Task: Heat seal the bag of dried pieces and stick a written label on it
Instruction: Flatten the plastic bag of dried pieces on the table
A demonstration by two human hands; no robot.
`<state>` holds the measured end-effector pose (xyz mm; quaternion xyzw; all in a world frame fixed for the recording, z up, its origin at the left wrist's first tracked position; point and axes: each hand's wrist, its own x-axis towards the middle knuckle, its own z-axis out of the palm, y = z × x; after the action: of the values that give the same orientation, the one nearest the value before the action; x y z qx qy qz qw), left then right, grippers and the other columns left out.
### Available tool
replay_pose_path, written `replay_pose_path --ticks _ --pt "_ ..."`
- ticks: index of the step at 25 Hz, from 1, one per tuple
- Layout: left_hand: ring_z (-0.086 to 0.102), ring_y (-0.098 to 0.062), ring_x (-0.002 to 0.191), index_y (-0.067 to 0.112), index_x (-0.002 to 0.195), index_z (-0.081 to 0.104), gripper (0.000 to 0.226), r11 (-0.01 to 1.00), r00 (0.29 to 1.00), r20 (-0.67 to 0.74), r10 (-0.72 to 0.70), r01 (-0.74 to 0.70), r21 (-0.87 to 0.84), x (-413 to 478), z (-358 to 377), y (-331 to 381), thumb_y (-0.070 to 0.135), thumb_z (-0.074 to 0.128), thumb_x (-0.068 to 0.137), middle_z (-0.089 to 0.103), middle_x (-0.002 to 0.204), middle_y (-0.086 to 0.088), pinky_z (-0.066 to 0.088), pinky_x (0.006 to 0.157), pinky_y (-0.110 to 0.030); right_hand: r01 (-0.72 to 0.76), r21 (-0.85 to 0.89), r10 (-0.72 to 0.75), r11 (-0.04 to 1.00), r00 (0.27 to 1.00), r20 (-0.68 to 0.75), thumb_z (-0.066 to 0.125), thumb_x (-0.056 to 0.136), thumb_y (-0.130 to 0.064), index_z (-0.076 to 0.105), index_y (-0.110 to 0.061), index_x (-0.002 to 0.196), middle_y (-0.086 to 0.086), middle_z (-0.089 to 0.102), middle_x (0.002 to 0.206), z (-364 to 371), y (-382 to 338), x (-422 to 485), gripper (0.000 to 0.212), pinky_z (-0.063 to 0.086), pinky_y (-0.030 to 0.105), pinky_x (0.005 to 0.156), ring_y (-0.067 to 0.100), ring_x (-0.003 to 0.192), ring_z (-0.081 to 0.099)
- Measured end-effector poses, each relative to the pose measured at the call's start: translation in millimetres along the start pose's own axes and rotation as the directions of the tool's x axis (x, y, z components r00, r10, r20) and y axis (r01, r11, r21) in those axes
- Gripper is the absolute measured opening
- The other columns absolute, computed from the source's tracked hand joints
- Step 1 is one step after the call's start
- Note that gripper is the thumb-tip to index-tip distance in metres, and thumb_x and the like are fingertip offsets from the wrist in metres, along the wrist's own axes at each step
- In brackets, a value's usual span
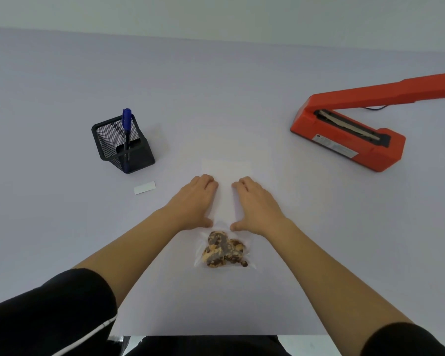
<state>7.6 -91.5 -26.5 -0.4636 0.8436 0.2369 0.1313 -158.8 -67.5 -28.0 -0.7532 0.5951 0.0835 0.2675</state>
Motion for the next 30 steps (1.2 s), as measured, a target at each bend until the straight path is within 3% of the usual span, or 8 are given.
replay_pose_path --ticks 5,10,14,18,21,25,28,30 --pt "0.018 -0.029 0.135 0.006 0.144 0.008 0.125 0.993 0.998 0.051 -0.044 0.039 0.11 22 -10 -9 0.056 0.08 0.055 0.013 0.149 -0.012 0.022 0.112 -0.036 -0.038 -0.176 0.058 0.984 0.993 0.107 0.082 0.05 -0.056 0.003 -0.012 0.144 0.008 0.007 0.151 -12 4 25 0.13 0.025 0.043 0.106 0.028 0.134 0.019" --pt "0.01 -0.03 0.138 0.009 0.147 -0.001 0.132 0.995 0.998 0.047 -0.048 0.043 0.096 23 -8 -15 0.06 0.078 0.054 0.006 0.151 -0.011 0.017 0.113 -0.038 -0.037 -0.18 0.063 0.983 0.988 0.14 0.081 0.048 -0.061 -0.017 -0.014 0.144 0.008 -0.01 0.154 -12 8 30 0.145 0.02 0.045 0.108 0.031 0.136 0.01" --pt "0.023 -0.027 0.127 0.024 0.141 0.02 0.103 0.999 0.996 -0.083 -0.042 0.041 -0.014 4 4 -17 0.054 0.076 0.06 0.02 0.143 -0.004 0.026 0.104 -0.037 -0.104 -0.01 0.104 0.995 0.994 0.014 0.079 0.055 -0.055 -0.002 -0.023 0.145 0.007 0.003 0.15 0 11 6 0.125 0.021 0.04 0.1 0.028 0.131 0.014" --pt "0.039 -0.023 0.109 0.025 0.11 0.059 0.031 0.986 0.984 -0.156 0.089 -0.109 -0.127 -13 22 -9 0.025 0.067 0.08 0.049 0.119 0.001 0.036 0.088 -0.034 -0.089 0.167 0.112 0.982 0.985 -0.134 0.069 0.071 -0.044 0.044 -0.03 0.119 -0.009 0.044 0.118 21 10 -22 0.056 0.018 0.031 0.076 0.018 0.11 0.034" --pt "0.049 -0.022 0.092 0.021 0.093 0.072 0.018 0.952 0.972 -0.152 0.178 -0.21 -0.225 -18 33 -12 0.007 0.064 0.083 0.062 0.097 0.001 0.046 0.076 -0.042 -0.085 0.275 0.128 0.958 0.982 -0.139 0.062 0.082 -0.042 0.064 -0.037 0.094 -0.019 0.06 0.099 35 8 -33 0.013 0.016 0.032 0.071 0.012 0.101 0.037" --pt "0.05 -0.021 0.107 0.016 0.109 0.069 0.026 0.932 0.975 -0.131 0.18 -0.212 -0.294 -17 34 -11 0.006 0.059 0.087 0.063 0.112 -0.002 0.039 0.093 -0.028 -0.055 0.274 0.103 0.96 0.981 -0.164 0.059 0.086 -0.04 0.066 -0.041 0.102 -0.02 0.061 0.107 38 8 -34 0.018 0.016 0.032 0.072 0.01 0.101 0.039" --pt "0.041 -0.017 0.122 0.014 0.123 0.06 0.036 0.932 0.983 -0.088 0.158 -0.178 -0.316 -13 28 -12 0.01 0.059 0.087 0.054 0.129 -0.001 0.02 0.098 -0.012 -0.032 0.182 0.056 0.983 0.99 -0.133 0.06 0.083 -0.041 0.054 -0.04 0.12 -0.016 0.052 0.123 31 9 -28 0.038 0.017 0.031 0.076 0.012 0.113 0.04" --pt "0.035 -0.016 0.126 0.015 0.13 0.053 0.045 0.939 0.988 -0.046 0.146 -0.153 -0.309 -8 20 -12 0.013 0.062 0.085 0.048 0.136 -0.001 0.016 0.098 -0.011 -0.019 0.124 0.032 0.992 0.995 -0.097 0.063 0.079 -0.043 0.045 -0.037 0.129 -0.013 0.044 0.131 23 11 -21 0.054 0.018 0.03 0.078 0.012 0.118 0.038"
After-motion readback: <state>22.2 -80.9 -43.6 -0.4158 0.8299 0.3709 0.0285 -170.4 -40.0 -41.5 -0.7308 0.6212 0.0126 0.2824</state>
